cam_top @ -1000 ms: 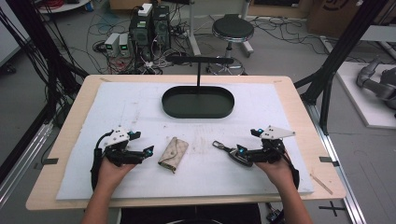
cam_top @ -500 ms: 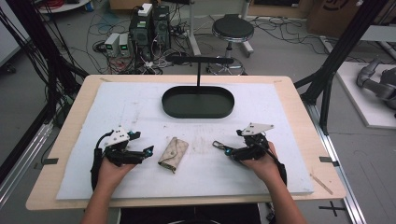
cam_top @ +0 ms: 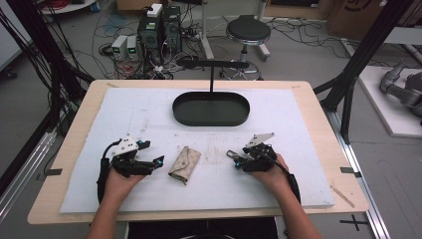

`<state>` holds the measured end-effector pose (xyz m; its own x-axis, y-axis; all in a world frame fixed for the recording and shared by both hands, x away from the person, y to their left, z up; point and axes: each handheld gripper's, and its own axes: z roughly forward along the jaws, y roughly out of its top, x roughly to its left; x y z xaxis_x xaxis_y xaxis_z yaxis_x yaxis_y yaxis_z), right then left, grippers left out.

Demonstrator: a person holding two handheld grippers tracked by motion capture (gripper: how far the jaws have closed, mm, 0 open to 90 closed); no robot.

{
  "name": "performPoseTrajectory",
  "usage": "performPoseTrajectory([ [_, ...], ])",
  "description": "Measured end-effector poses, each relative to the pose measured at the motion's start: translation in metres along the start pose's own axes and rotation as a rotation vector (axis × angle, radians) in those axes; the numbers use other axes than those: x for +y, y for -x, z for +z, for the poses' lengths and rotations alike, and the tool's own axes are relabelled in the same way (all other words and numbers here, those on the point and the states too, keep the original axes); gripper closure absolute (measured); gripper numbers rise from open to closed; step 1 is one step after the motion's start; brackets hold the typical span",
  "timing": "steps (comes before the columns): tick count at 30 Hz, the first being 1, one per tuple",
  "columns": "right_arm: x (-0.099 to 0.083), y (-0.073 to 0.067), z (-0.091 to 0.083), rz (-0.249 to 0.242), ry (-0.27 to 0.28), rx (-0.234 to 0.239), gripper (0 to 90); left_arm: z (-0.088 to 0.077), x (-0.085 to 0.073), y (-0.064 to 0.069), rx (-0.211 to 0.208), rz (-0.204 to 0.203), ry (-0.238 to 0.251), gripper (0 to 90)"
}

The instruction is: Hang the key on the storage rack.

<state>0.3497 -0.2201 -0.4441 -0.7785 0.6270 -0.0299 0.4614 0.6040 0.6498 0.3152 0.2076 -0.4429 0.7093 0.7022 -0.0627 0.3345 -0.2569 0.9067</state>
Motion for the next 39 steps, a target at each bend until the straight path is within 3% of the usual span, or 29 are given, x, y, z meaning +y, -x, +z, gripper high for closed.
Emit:
performPoseTrajectory([
  [3, -0.001, 0.003, -0.003, 0.017, 0.002, 0.016, 58.2, 0.0, 0.0, 0.0, 0.0, 0.002, -0.001, 18.7],
  [5, -0.002, 0.004, -0.004, 0.02, 0.002, 0.015, 59.8, 0.0, 0.0, 0.0, 0.002, 0.0, 0.0, 18.7],
  [6, -0.003, 0.004, -0.005, 0.038, 0.001, 0.027, 66.5, 0.001, 0.0, 0.0, -0.001, 0.003, -0.004, 18.7],
  [12, -0.003, 0.003, -0.005, 0.037, 0.007, 0.021, 79.9, 0.001, -0.001, 0.0, 0.005, 0.01, -0.015, 18.7],
  [21, -0.003, 0.003, -0.009, 0.052, 0.025, 0.032, 86.9, 0.0, 0.0, 0.001, 0.003, 0.011, -0.014, 18.7],
  [26, 0.0, 0.008, -0.026, 0.096, 0.131, 0.06, 88.9, 0.001, -0.001, 0.0, 0.003, 0.007, -0.016, 18.7],
  [30, 0.004, 0.014, -0.032, 0.101, 0.169, 0.058, 89.2, 0.0, -0.001, -0.001, 0.005, 0.005, -0.01, 18.7],
  [38, 0.032, 0.023, -0.047, 0.086, 0.225, 0.043, 89.4, -0.002, 0.0, -0.002, 0.004, 0.001, 0.003, 18.8],
  [39, 0.042, 0.028, -0.052, 0.082, 0.252, 0.036, 89.4, -0.002, 0.0, -0.002, 0.005, 0.002, 0.003, 18.7],
])
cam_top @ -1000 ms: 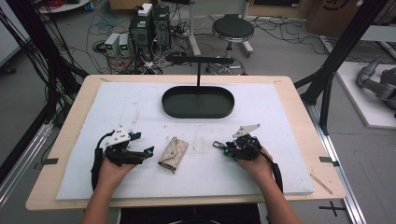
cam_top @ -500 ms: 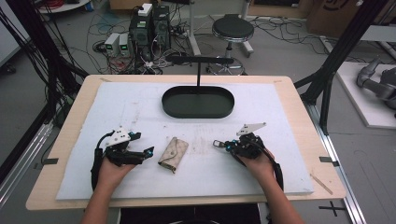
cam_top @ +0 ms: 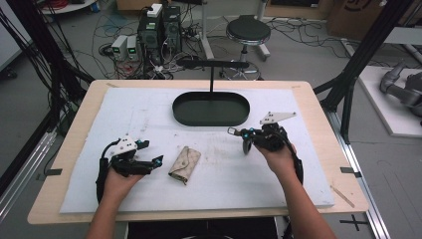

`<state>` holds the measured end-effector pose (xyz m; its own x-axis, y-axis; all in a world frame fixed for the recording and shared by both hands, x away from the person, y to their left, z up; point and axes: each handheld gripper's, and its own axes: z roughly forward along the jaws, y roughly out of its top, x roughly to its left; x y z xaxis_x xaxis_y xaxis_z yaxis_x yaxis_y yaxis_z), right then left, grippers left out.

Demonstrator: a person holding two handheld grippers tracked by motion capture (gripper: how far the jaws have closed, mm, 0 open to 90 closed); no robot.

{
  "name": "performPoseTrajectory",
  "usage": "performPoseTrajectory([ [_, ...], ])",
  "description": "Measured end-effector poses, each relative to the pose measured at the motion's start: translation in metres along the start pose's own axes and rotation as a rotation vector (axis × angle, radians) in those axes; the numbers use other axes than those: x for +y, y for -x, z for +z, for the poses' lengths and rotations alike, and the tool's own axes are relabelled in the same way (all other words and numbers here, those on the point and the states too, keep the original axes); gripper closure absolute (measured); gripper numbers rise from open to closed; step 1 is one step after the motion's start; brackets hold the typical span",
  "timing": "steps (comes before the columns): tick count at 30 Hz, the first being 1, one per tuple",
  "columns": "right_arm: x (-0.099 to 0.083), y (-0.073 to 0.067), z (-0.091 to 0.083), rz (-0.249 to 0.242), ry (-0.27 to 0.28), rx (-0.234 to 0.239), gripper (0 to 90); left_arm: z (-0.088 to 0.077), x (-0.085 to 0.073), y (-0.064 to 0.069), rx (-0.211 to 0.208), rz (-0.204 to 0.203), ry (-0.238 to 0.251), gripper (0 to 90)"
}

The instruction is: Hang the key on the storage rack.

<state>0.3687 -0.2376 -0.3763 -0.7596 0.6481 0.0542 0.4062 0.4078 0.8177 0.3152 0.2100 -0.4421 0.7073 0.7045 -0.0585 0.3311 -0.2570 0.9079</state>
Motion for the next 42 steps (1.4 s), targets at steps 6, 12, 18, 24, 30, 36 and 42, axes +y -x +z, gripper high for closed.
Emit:
performPoseTrajectory([
  [6, 0.029, 0.012, -0.005, 0.014, 0.064, 0.0, 89.6, 0.0, 0.0, 0.0, -0.001, -0.001, 0.001, 18.7],
  [12, 0.058, 0.021, -0.006, 0.005, 0.093, -0.01, 89.6, 0.0, 0.001, 0.0, -0.002, 0.002, 0.0, 18.7],
  [18, 0.077, 0.029, 0.001, 0.009, 0.092, -0.016, 89.7, 0.0, 0.001, 0.0, -0.001, -0.002, 0.005, 18.7],
  [24, 0.096, 0.038, 0.008, 0.022, 0.112, -0.038, 89.7, 0.0, 0.001, 0.0, -0.006, 0.001, 0.005, 18.8],
  [30, 0.118, 0.049, 0.017, 0.041, 0.124, -0.057, 89.7, 0.0, 0.001, 0.0, -0.005, 0.0, 0.004, 18.7],
  [36, 0.137, 0.06, 0.029, 0.055, 0.105, -0.091, 89.7, 0.001, 0.001, 0.0, -0.01, -0.004, 0.004, 18.7],
  [42, 0.146, 0.069, 0.04, 0.077, 0.098, -0.1, 89.7, 0.001, 0.001, 0.0, -0.008, -0.001, 0.007, 18.8],
])
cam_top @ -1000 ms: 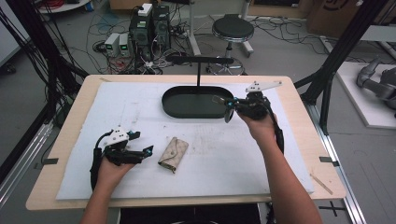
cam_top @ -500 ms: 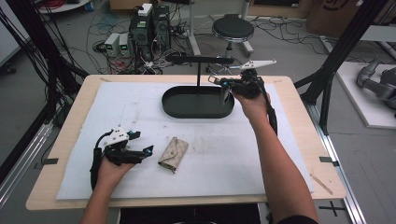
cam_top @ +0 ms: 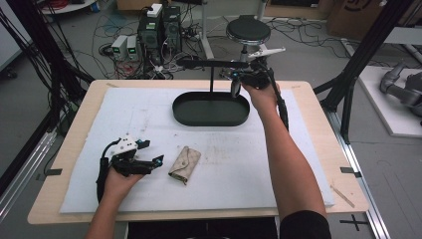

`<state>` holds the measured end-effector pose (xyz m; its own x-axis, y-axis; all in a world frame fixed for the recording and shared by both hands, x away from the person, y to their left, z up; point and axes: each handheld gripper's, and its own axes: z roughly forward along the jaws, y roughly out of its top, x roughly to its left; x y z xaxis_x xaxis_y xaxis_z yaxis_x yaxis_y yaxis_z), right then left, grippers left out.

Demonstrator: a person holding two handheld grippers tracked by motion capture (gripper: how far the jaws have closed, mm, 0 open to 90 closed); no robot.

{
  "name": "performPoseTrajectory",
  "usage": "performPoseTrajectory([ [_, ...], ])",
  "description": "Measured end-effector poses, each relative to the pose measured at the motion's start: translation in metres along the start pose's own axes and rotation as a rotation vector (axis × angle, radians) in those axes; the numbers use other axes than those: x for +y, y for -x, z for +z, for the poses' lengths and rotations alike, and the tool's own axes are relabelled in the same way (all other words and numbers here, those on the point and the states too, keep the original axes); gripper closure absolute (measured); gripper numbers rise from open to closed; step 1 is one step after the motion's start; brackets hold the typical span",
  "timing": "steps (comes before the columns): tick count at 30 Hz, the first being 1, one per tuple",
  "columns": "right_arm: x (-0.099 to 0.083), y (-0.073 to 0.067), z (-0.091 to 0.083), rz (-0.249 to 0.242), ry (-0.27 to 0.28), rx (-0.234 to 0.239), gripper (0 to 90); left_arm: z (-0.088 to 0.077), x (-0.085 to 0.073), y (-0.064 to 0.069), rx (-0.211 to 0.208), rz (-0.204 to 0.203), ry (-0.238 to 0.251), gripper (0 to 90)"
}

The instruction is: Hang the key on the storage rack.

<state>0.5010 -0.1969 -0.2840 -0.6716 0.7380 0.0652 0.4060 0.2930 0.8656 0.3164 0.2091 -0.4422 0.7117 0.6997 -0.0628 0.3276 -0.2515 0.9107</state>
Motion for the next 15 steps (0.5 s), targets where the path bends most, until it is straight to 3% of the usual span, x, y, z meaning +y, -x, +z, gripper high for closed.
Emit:
performPoseTrajectory([
  [7, 0.003, 0.003, 0.012, 0.022, -0.002, -0.031, 89.7, 0.0, 0.0, 0.0, -0.001, 0.0, 0.001, 18.7],
  [11, -0.001, 0.004, 0.021, 0.039, -0.046, -0.078, 89.7, 0.0, 0.0, 0.0, 0.0, -0.001, 0.0, 18.8],
  [15, -0.002, 0.003, 0.024, 0.054, -0.041, -0.097, 89.6, 0.0, 0.0, -0.001, -0.001, -0.001, 0.001, 18.7],
])
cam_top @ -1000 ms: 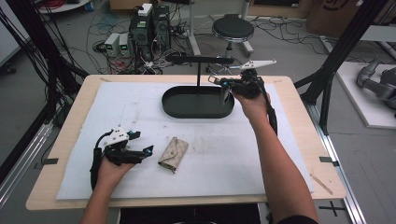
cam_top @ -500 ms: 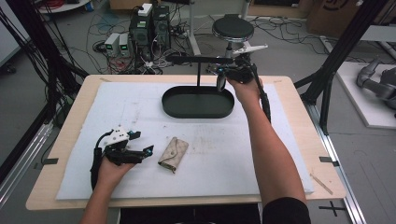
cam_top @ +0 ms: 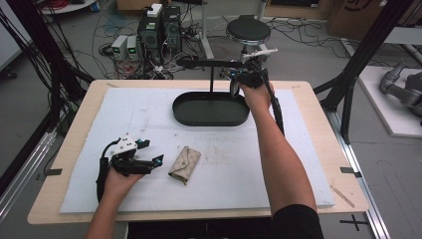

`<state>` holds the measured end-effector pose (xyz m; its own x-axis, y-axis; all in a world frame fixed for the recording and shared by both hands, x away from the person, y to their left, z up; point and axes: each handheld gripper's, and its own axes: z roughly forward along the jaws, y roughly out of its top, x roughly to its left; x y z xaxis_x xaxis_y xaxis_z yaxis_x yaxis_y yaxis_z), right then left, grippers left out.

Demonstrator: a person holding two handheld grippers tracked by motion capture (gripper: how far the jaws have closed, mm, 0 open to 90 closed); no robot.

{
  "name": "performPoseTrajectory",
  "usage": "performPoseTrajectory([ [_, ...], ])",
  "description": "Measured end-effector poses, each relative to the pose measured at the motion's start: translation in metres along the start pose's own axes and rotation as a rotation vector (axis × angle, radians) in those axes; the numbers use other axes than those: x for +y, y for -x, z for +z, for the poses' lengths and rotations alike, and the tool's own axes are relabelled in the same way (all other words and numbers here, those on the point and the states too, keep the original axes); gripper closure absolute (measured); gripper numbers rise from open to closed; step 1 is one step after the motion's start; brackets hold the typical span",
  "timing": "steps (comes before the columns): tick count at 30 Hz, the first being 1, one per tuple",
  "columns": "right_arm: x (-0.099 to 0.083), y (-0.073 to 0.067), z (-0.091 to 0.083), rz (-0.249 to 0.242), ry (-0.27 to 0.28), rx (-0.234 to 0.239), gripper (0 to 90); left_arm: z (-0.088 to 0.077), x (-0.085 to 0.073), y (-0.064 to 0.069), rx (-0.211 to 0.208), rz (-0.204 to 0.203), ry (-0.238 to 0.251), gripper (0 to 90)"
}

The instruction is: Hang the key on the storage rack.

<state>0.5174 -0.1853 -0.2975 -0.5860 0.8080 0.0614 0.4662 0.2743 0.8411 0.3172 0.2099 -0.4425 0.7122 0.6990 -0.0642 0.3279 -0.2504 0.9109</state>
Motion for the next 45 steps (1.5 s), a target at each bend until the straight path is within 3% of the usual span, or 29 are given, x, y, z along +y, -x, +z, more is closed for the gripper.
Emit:
performPoseTrajectory([
  [4, 0.0, 0.001, 0.001, -0.006, -0.006, -0.04, 89.5, 0.0, 0.0, 0.0, 0.0, 0.001, -0.001, 18.8],
  [10, 0.0, -0.002, 0.0, -0.027, -0.012, -0.063, 86.8, 0.001, 0.0, 0.0, -0.001, 0.0, -0.007, 18.7],
  [13, 0.002, -0.007, -0.005, -0.056, 0.008, -0.117, 75.3, 0.0, 0.0, 0.0, -0.002, 0.0, -0.006, 18.7],
  [16, 0.004, -0.011, -0.011, -0.089, 0.013, -0.133, 69.7, 0.001, 0.0, 0.001, -0.004, -0.001, -0.002, 18.7],
  [29, -0.008, -0.01, -0.044, -0.165, 0.01, -0.068, 44.0, 0.003, 0.0, 0.004, -0.006, 0.001, -0.025, 18.7],
  [35, -0.015, -0.012, -0.062, -0.153, -0.002, -0.031, 34.1, 0.003, 0.001, 0.005, -0.007, 0.002, -0.029, 18.8],
  [37, -0.021, -0.01, -0.068, -0.155, 0.019, -0.022, 32.4, 0.003, 0.001, 0.005, -0.008, 0.004, -0.03, 18.7],
  [45, -0.054, 0.002, -0.086, -0.141, -0.007, -0.002, 23.3, 0.005, 0.001, 0.006, -0.015, 0.005, -0.032, 18.7],
])
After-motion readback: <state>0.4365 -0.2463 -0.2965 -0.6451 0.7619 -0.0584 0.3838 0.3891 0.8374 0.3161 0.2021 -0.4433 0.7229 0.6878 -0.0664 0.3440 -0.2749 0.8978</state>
